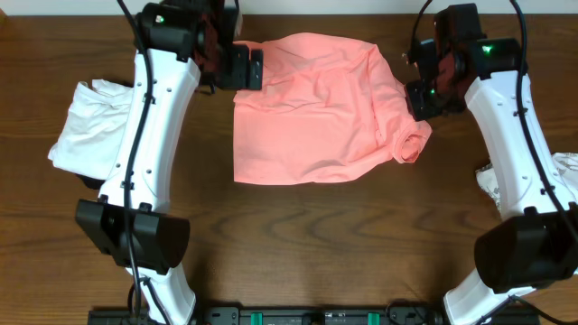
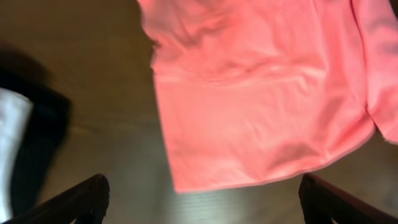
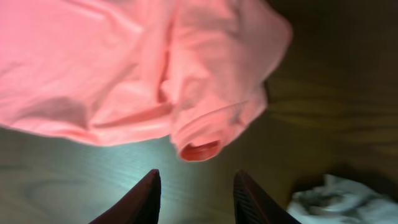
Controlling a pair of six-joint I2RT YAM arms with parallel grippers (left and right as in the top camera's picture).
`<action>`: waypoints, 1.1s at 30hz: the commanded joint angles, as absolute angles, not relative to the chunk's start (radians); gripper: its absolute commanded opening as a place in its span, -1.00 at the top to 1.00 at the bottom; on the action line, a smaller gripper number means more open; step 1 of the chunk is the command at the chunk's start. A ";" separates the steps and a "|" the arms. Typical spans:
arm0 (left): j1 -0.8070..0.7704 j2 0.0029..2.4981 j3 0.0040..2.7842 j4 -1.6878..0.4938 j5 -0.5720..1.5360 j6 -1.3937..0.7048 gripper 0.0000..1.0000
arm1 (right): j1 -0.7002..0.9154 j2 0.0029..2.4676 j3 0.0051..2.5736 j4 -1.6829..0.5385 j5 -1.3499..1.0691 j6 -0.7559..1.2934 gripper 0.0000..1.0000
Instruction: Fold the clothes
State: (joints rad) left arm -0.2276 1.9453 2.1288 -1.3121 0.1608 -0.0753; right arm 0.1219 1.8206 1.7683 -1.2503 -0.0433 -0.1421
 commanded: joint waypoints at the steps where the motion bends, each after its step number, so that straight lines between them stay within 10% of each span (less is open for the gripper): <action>1: -0.246 1.949 2.033 -1.343 0.241 -0.091 -0.94 | 0.123 1.833 1.770 -1.262 -0.124 -0.142 0.25; 33: -0.269 1.949 1.266 -0.838 0.280 -0.140 -0.96 | 0.136 1.833 1.770 -1.298 -0.120 -0.143 0.17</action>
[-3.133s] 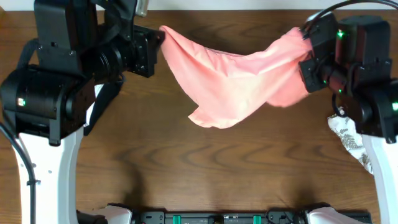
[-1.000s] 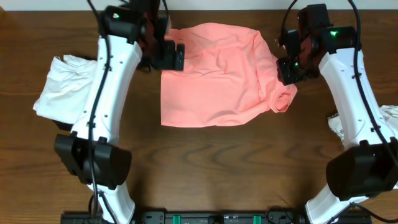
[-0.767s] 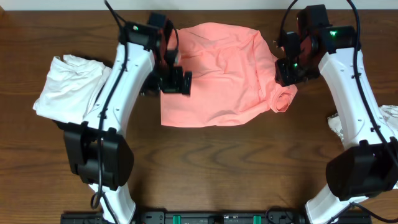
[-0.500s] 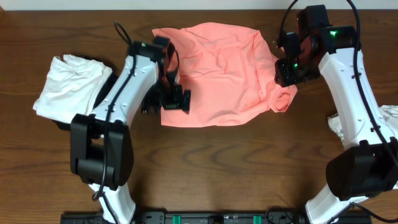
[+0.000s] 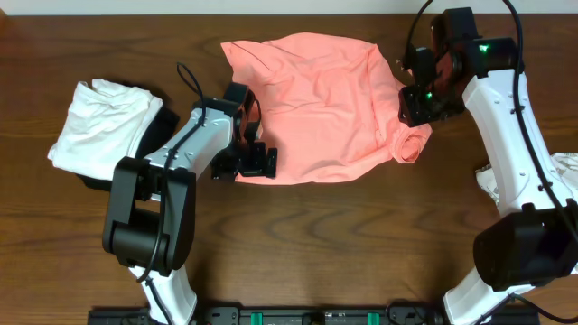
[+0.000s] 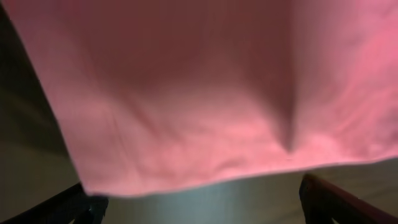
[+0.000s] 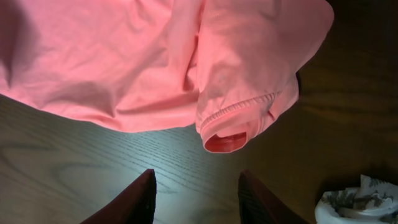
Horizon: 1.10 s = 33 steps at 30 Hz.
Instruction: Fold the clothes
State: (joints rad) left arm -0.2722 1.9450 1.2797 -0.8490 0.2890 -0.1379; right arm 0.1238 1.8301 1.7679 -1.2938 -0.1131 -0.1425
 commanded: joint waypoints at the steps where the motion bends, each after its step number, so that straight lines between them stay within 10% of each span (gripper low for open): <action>1: -0.269 1.949 1.265 -0.833 0.280 -0.140 -0.96 | 0.136 1.833 1.770 -1.298 -0.120 -0.143 0.17; 24: -0.266 1.995 1.263 -0.831 0.289 -0.148 -0.97 | 0.136 1.833 1.770 -1.305 -0.120 -0.147 0.15; 31: -0.265 1.998 1.263 -0.842 0.297 -0.148 0.76 | 0.136 1.833 1.770 -1.315 -0.120 -0.147 0.15; 33: -0.263 1.995 1.264 -0.861 0.270 -0.148 0.88 | 0.136 1.833 1.770 -1.318 -0.120 -0.155 0.15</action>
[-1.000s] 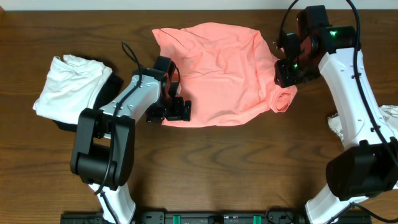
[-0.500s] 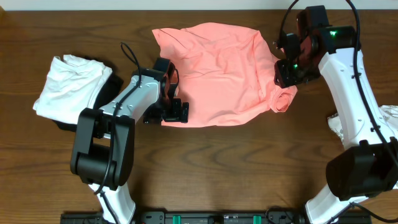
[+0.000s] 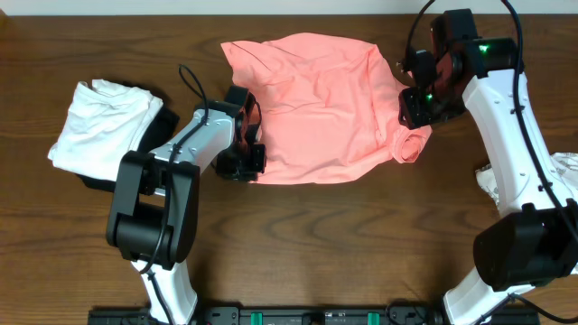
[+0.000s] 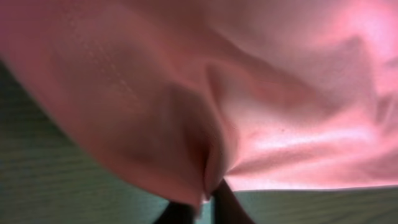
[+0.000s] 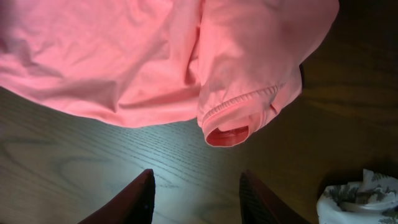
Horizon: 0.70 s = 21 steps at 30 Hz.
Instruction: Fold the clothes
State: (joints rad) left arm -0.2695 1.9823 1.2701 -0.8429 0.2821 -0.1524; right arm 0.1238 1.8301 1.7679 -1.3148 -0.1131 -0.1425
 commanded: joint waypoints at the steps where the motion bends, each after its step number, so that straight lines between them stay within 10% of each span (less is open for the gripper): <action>1: -0.260 1.993 1.266 -0.875 0.241 -0.148 0.88 | 0.136 1.833 1.770 -1.319 -0.116 -0.154 0.15; 21: -0.111 1.765 1.275 -0.978 -0.034 -0.249 0.88 | 0.214 1.833 1.668 -1.366 -0.172 -0.191 0.19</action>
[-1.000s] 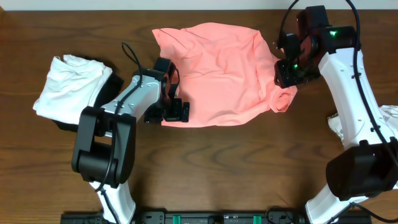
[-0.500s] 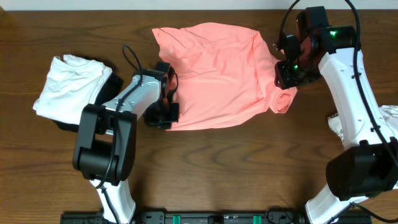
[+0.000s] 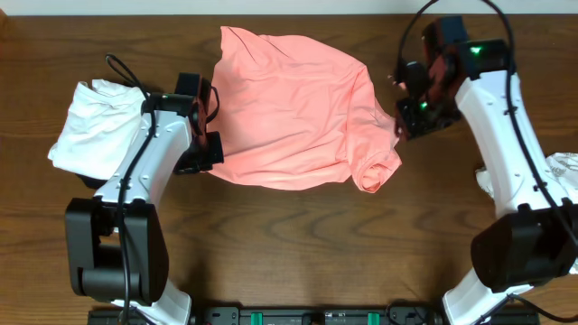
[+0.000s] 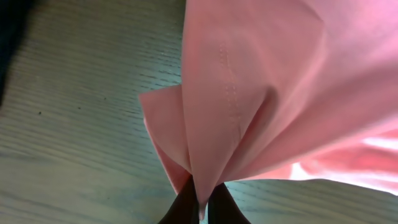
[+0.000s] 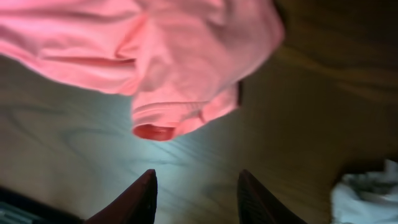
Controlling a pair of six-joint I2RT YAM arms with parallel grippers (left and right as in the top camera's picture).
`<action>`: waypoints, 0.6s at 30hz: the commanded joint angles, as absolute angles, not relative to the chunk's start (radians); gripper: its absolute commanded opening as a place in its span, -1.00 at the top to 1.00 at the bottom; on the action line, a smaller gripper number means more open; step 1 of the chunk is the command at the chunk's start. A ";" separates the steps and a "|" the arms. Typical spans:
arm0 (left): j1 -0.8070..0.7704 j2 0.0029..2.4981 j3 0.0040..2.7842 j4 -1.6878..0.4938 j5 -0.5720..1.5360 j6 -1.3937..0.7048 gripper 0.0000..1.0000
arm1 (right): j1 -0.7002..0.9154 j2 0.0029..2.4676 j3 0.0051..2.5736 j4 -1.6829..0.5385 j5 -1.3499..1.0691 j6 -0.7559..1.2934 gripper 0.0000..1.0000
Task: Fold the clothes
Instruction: 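Pull the shirt's right side outward with the right gripper to flatten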
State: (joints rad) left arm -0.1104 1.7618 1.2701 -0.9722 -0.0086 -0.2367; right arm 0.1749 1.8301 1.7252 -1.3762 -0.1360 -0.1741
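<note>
A salmon-pink shirt (image 3: 289, 108) lies spread on the wooden table, one sleeve (image 3: 374, 171) bunched at its lower right. My left gripper (image 4: 200, 202) is shut on the shirt's lower left corner (image 4: 211, 130), the cloth pinched into a peak between its dark fingers; overhead it sits at the shirt's left edge (image 3: 209, 155). My right gripper (image 5: 196, 186) is open above bare wood, just below the sleeve cuff (image 5: 155, 129) and holding nothing; overhead it hangs by the shirt's right side (image 3: 411, 113).
A folded white garment (image 3: 95, 126) lies at the far left on a dark patch beside the left arm. A white patterned cloth (image 3: 564, 171) sits at the right edge, also the pale cloth (image 5: 367, 196) in the right wrist view. Wood (image 3: 298, 244) stretches along the table's front.
The left gripper, still shut on the shirt's lower left corner, has moved left and back, and the shirt has shifted left with it. The sleeve now lies lower and left; right gripper stays open.
First the left gripper hovered open at the shirt's top left corner. Then it stood open at the lower left hem, then shut on that corner. Now the shirt is dragged leftward. The right gripper stayed open near the sleeve throughout.
</note>
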 commanded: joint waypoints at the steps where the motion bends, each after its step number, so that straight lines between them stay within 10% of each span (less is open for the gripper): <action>1: -0.110 1.765 1.275 -0.976 -0.034 -0.249 0.88 | 0.228 1.833 1.635 -1.345 -0.172 -0.183 0.19; 18: -0.110 1.765 1.275 -0.963 -0.034 -0.249 0.88 | 0.263 1.833 1.317 -0.983 0.105 -0.147 0.11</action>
State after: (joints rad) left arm -0.1104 1.7618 1.2701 -0.9661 -0.0120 -0.2367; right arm 0.2604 1.8355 1.3186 -1.0039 0.0311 -0.1146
